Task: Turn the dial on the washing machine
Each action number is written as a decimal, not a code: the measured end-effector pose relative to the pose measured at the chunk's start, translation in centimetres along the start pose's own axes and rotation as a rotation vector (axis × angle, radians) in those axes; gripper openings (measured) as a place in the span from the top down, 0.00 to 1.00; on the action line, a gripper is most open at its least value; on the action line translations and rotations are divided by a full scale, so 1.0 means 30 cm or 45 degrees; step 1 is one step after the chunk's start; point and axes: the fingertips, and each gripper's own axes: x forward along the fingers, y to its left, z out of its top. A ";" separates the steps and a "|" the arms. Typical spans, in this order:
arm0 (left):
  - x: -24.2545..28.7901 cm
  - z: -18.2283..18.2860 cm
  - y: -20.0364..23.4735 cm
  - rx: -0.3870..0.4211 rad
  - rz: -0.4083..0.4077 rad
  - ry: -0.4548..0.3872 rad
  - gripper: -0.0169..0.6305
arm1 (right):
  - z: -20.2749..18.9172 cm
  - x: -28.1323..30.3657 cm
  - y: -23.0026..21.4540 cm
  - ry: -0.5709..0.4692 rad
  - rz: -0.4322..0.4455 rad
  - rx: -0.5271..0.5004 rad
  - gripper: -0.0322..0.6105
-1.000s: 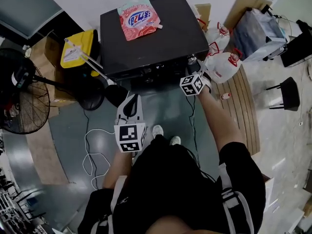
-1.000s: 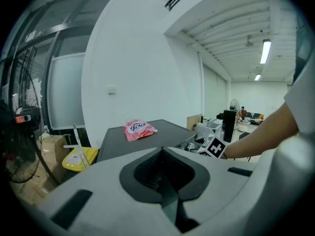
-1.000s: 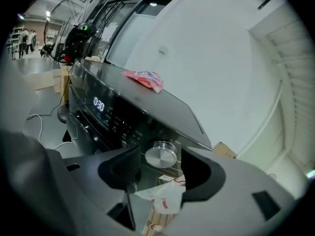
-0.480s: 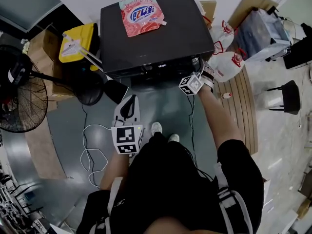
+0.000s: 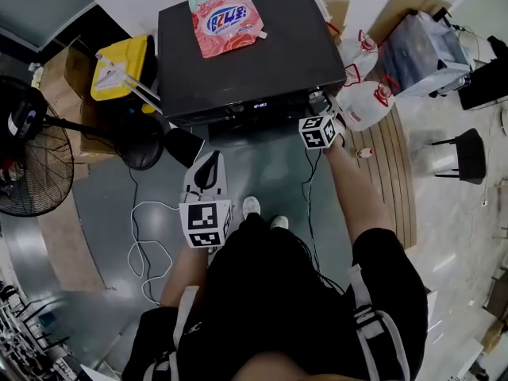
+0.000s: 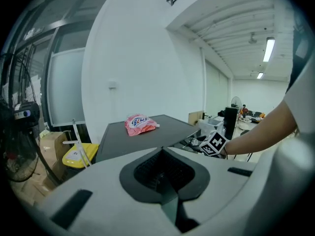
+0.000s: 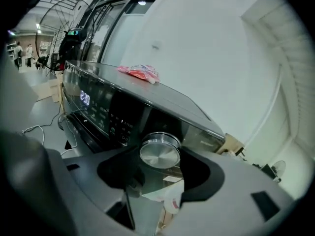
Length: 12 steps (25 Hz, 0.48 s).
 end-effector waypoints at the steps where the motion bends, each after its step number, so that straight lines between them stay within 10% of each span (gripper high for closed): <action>1: 0.001 0.000 -0.003 0.000 -0.001 0.000 0.98 | -0.002 0.000 -0.001 -0.001 0.001 -0.002 0.57; 12: -0.028 -0.002 0.005 0.007 0.021 -0.004 0.98 | -0.020 0.002 -0.025 -0.100 0.225 0.437 0.57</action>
